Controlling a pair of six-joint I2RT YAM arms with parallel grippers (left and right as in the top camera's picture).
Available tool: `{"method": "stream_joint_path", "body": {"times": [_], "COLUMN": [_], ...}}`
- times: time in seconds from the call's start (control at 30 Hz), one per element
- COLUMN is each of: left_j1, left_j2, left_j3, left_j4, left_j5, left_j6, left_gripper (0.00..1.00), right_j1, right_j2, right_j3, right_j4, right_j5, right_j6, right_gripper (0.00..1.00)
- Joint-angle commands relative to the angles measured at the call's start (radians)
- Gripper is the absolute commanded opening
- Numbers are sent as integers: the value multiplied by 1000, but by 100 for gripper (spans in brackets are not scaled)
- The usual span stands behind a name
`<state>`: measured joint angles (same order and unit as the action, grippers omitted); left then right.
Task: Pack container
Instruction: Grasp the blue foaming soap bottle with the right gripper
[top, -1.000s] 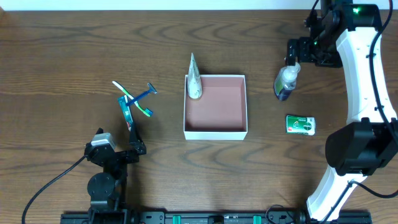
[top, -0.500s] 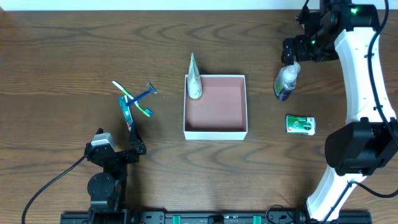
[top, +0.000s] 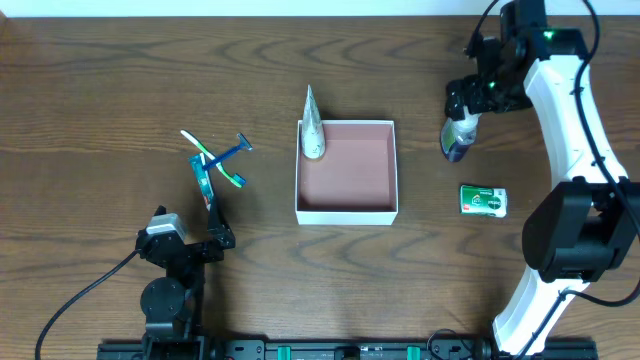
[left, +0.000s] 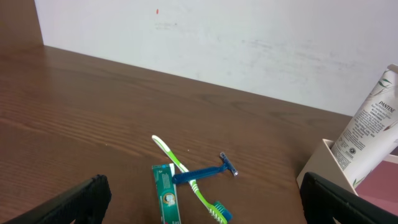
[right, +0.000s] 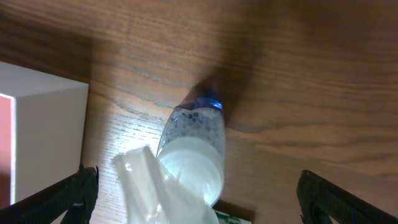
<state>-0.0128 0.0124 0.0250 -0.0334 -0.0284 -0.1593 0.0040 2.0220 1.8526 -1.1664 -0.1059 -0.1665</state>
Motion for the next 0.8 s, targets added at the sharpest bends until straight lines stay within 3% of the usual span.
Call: {"method": "stream_joint_path", "body": {"times": [0.0,0.3,0.57,0.77], "left_j1": [6,6,6,6], "left_j2": [0,0,0,0], "left_j3": [-21,-21,-21,-21], "left_j4": [-37,-37,-37,-37], "left_j5": [-8,-8,-8,-8], "left_j6": [9,9,9,9], "left_gripper": [98,98,98,98], "right_j1": [10,10,10,11], "right_j2": [-8,-8,-8,-18], "right_j3": [-39,-67,-67,-56], "right_j4": [28,80,90,82], "right_j5": [-15,-15,-15,-16], "right_j6": [-13,5,5,43], "right_gripper": [94,41,10,1]}}
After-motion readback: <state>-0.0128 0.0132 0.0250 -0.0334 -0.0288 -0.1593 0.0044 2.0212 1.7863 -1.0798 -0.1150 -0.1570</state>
